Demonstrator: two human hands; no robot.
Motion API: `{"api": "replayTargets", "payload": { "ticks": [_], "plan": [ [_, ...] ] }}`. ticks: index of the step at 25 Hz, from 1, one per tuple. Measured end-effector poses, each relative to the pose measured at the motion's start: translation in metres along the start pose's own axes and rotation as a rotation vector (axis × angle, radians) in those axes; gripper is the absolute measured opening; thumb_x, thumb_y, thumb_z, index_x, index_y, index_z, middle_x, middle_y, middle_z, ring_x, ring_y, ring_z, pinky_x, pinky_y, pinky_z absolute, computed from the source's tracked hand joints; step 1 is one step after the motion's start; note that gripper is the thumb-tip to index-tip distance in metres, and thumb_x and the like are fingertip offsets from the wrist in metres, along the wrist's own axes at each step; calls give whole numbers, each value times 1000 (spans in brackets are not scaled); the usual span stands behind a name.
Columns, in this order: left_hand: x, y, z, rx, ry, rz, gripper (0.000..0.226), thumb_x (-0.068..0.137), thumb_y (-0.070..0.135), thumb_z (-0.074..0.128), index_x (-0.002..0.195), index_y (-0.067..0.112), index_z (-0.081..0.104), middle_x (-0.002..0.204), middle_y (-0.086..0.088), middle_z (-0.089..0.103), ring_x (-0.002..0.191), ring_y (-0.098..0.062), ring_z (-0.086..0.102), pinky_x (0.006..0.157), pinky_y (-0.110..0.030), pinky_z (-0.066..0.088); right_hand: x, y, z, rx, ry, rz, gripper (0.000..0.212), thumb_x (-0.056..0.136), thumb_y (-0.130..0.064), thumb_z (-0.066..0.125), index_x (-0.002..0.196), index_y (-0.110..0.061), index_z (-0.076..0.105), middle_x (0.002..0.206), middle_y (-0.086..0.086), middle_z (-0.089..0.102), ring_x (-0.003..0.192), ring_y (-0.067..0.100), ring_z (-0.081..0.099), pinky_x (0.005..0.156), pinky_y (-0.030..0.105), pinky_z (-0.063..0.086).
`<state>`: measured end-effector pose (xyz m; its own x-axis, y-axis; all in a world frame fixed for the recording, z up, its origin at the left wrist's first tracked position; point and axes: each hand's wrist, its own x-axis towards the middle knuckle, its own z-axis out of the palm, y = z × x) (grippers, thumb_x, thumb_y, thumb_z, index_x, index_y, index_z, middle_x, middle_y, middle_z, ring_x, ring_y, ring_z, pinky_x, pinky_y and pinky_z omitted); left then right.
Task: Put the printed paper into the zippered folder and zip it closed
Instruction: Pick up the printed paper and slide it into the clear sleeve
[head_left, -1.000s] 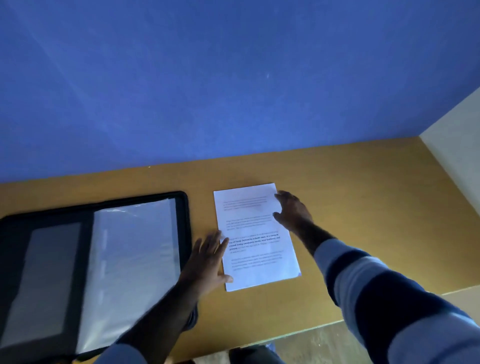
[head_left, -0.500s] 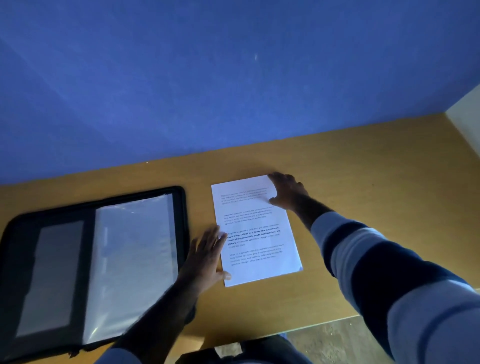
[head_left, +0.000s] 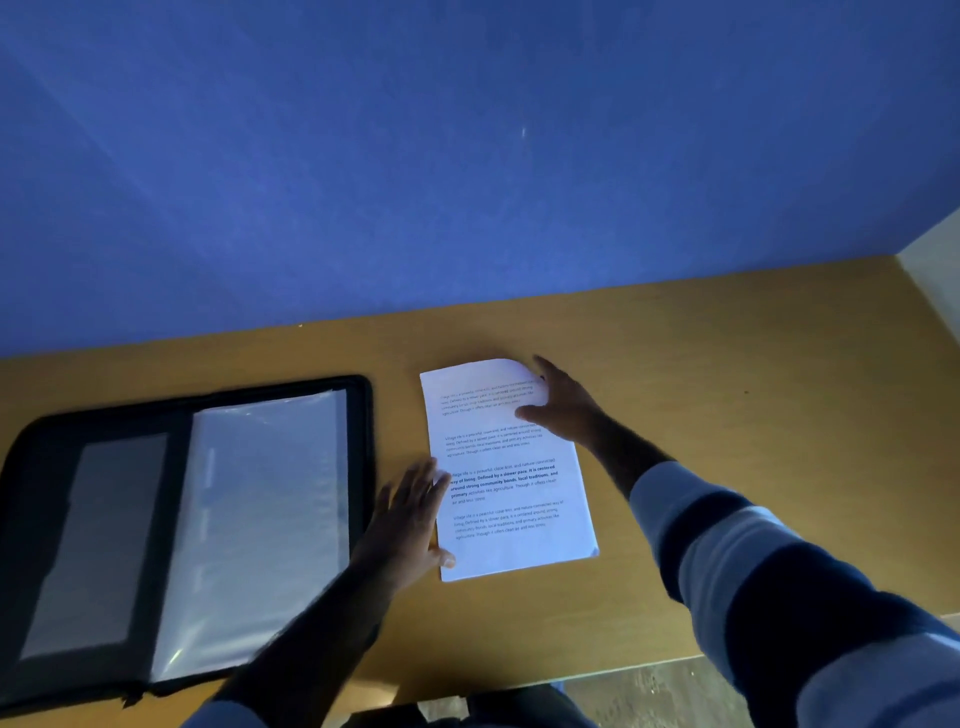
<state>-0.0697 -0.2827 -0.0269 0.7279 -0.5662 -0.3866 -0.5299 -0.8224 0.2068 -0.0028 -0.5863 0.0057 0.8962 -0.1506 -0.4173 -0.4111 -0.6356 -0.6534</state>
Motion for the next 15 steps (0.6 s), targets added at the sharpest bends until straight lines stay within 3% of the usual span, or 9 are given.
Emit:
{"api": "replayTargets", "payload": {
  "ticks": [3,5,7,10,12,15],
  "plan": [
    [0,-1,2,-15,-19,-7,119,76,54,77,161,18,3,169,-5,-9,157,-27,-7,125,-52,8,-27,9,19,507,220,227,88,84,-23,78,157,-14,30,135,13,63,122,31,63,104,46,51],
    [0,-1,3,-26,-19,-10,119,76,54,77,161,19,1,169,-6,-11,156,-27,-8,125,-52,7,-45,19,34,540,298,329,55,85,-18,72,138,-10,55,117,14,71,106,33,69,92,47,58],
    [0,-1,4,-43,-12,-7,119,76,53,77,161,18,2,169,-6,-10,156,-28,-7,125,-53,9,-58,23,45,530,294,370,19,83,-9,63,101,-11,70,92,9,73,86,32,71,74,39,58],
    [2,-3,-2,-78,-5,14,113,78,51,77,161,17,8,170,-5,-3,157,-26,0,125,-50,15,-67,22,45,508,267,370,18,81,-2,52,84,-8,69,80,7,68,72,25,62,62,30,49],
    [6,-3,-15,-302,76,-14,101,79,48,76,158,18,22,166,-2,23,152,-20,24,121,-41,28,-72,17,37,539,261,312,17,83,-1,53,88,-5,69,81,9,67,70,23,60,64,31,48],
    [11,2,-50,-1070,152,-171,71,86,42,75,148,28,44,144,11,56,129,-12,56,110,-43,44,-84,6,17,766,189,172,17,90,2,56,97,-4,70,91,14,73,77,26,66,71,37,53]
  ]
}}
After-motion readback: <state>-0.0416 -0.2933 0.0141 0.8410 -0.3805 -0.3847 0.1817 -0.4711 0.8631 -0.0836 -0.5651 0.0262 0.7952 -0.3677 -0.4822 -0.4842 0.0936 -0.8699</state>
